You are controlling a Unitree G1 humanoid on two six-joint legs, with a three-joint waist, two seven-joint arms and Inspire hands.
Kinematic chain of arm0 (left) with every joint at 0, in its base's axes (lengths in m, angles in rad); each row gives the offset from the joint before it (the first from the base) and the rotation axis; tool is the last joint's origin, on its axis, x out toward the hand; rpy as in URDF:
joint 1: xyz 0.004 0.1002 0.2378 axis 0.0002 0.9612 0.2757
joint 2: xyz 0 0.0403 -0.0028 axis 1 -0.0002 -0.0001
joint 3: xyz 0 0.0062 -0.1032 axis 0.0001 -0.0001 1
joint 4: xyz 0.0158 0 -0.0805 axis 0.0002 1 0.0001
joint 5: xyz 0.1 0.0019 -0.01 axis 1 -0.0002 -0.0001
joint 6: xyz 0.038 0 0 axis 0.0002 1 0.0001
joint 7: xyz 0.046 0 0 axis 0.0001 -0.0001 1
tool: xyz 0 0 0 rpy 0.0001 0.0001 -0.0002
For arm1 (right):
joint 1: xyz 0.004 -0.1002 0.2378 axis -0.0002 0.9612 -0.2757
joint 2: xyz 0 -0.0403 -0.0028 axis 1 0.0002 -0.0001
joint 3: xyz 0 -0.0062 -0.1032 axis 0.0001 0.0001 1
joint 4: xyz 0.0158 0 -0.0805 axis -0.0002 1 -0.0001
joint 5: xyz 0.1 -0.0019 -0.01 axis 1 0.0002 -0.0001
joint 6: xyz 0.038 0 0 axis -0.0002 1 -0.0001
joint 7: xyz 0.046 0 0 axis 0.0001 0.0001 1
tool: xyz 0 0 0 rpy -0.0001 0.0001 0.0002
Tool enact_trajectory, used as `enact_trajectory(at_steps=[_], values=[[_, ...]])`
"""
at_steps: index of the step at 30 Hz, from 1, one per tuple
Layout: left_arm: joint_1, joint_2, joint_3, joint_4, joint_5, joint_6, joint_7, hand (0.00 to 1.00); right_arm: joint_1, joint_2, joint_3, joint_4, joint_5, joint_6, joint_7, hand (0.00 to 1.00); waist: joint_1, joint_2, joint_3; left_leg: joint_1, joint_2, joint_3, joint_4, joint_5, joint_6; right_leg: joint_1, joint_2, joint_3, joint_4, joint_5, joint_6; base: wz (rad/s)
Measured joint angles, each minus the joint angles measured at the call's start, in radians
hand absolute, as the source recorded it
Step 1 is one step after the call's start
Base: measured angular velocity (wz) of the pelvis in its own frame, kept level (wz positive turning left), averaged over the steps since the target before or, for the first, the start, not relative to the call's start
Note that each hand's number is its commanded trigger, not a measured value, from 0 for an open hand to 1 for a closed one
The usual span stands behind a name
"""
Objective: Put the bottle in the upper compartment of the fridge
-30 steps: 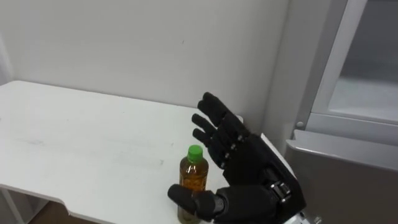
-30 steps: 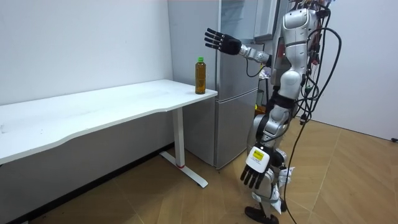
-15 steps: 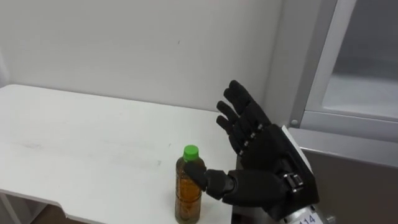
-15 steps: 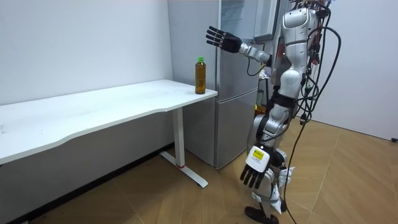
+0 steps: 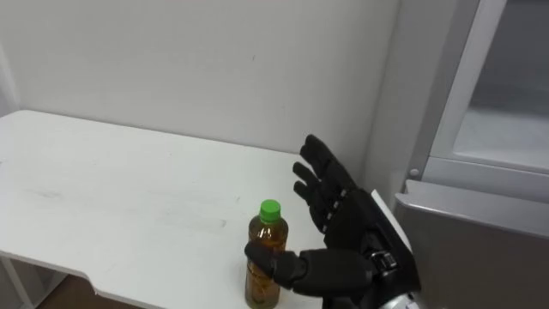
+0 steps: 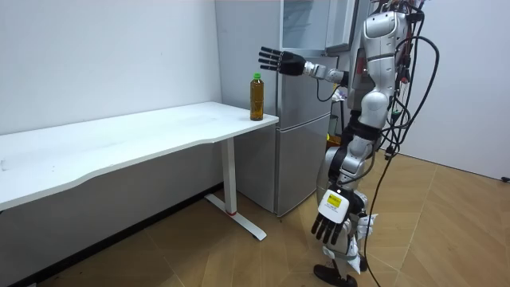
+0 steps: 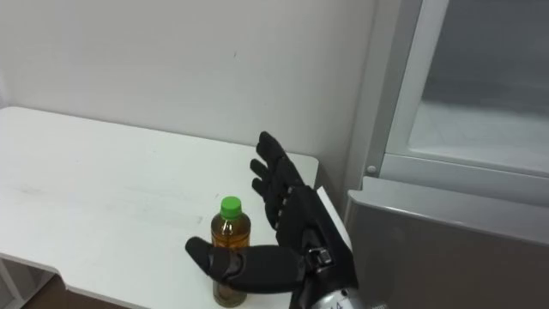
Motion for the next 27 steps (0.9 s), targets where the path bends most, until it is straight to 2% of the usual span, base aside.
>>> enact_trajectory(at_steps=[5, 19, 27], values=[[0.001, -0.001, 0.01, 0.003, 0.001, 0.012, -0.001, 0.0, 0.0, 0.002, 0.009, 0.07, -0.056, 0.002, -0.002, 0.0, 0.004, -0.003, 0.001, 0.0, -0.004, -0.014, 0.0, 0.0, 0.001, 0.005, -0.004, -0.019, -0.001, 0.0, 0.0, 0.08], [0.0, -0.006, 0.02, -0.011, 0.002, 0.036, 0.0, 0.0, -0.017, 0.006, 0.009, 0.113, -0.096, -0.008, -0.015, 0.0, 0.005, -0.001, 0.0033, 0.003, -0.009, -0.02, -0.002, 0.002, 0.004, 0.013, -0.009, -0.021, -0.002, -0.003, 0.005, 0.01], [-0.002, -0.007, 0.019, -0.015, 0.003, 0.038, 0.001, 0.0, -0.018, 0.005, 0.009, 0.144, -0.128, -0.005, -0.042, 0.0, 0.004, 0.003, 0.0061, 0.001, -0.014, -0.031, -0.003, 0.004, 0.007, 0.013, -0.011, -0.023, -0.002, -0.003, 0.005, 0.03]])
